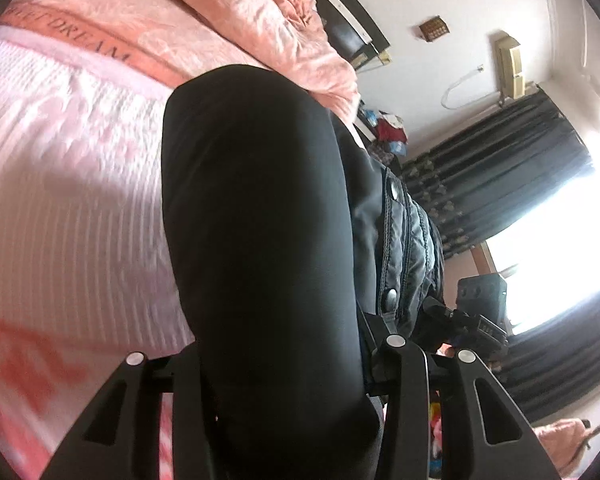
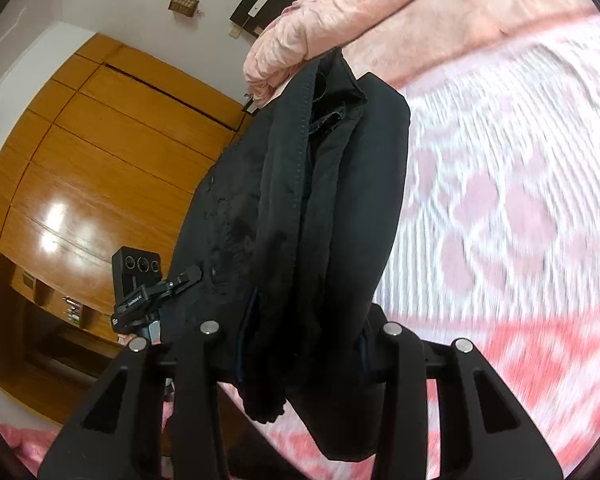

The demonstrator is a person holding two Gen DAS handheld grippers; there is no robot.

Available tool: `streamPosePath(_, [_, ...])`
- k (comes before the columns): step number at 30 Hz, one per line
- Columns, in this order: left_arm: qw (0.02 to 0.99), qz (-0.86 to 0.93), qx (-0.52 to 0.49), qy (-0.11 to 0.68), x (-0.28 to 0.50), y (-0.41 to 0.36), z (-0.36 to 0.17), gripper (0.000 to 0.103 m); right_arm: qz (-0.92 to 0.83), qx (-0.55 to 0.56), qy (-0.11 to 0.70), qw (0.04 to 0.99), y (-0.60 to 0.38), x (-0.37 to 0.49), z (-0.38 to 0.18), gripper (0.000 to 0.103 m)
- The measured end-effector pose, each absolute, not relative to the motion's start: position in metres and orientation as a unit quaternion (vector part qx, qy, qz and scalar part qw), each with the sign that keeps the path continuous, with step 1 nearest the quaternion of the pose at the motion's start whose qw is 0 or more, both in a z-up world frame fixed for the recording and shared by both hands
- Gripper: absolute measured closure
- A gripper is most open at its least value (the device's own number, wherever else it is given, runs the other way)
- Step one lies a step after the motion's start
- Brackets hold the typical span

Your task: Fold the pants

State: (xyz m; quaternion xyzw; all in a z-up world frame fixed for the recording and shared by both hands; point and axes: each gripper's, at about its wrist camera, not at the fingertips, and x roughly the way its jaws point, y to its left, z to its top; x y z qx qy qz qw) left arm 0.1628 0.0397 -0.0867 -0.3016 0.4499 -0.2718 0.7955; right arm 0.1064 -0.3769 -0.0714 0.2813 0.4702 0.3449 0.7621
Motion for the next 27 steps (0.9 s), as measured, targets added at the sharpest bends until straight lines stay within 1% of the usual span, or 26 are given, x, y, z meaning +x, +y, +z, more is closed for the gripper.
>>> streamPosePath(4, [0.805, -0.254, -0.286, 0.453, 0.202, 0.033, -0.094, 0.061, 0.336, 0.274, 0.479, 0.763, -0.375, 0.152, -0.077, 0.065])
streamPosePath(6, [0.806, -0.248, -0.284, 0.457, 0.217, 0.042, -0.103, 0.061, 0.330, 0.280, 0.485, 0.760, -0.372, 0.173, -0.085, 0.065])
streamPosePath(12, [0.799, -0.221, -0.270, 0.490, 0.252, 0.032, -0.139, 0.061, 0.306, 0.293, 0.513, 0.747, -0.368, 0.213, -0.123, 0.065])
streamPosePath(17, [0.799, -0.218, -0.263, 0.495, 0.255, 0.034, -0.158, 0.053, 0.284, 0.302, 0.533, 0.737, -0.378, 0.225, -0.154, 0.062])
streamPosePath(19, [0.798, -0.216, -0.259, 0.499, 0.255, 0.034, -0.163, 0.047, 0.275, 0.307, 0.541, 0.733, -0.379, 0.228, -0.164, 0.059])
streamPosePath(20, [0.799, -0.215, -0.256, 0.500, 0.255, 0.034, -0.164, 0.045, 0.270, 0.307, 0.543, 0.733, -0.379, 0.231, -0.167, 0.055])
streamPosePath(21, [0.800, -0.212, -0.253, 0.502, 0.256, 0.033, -0.166, 0.041, 0.266, 0.308, 0.545, 0.733, -0.385, 0.223, -0.169, 0.046])
streamPosePath(22, [0.800, -0.208, -0.251, 0.504, 0.256, 0.033, -0.167, 0.036, 0.259, 0.313, 0.548, 0.731, -0.386, 0.224, -0.173, 0.042])
streamPosePath(24, [0.801, -0.200, -0.246, 0.508, 0.251, 0.036, -0.169, 0.030, 0.247, 0.318, 0.550, 0.732, -0.390, 0.221, -0.178, 0.027])
streamPosePath(26, [0.809, -0.185, -0.229, 0.509, 0.246, 0.039, -0.166, 0.023, 0.249, 0.317, 0.546, 0.735, -0.392, 0.217, -0.176, 0.026])
streamPosePath(27, [0.818, -0.172, -0.214, 0.506, 0.242, 0.042, -0.162, 0.021, 0.244, 0.314, 0.545, 0.738, -0.396, 0.211, -0.175, 0.022])
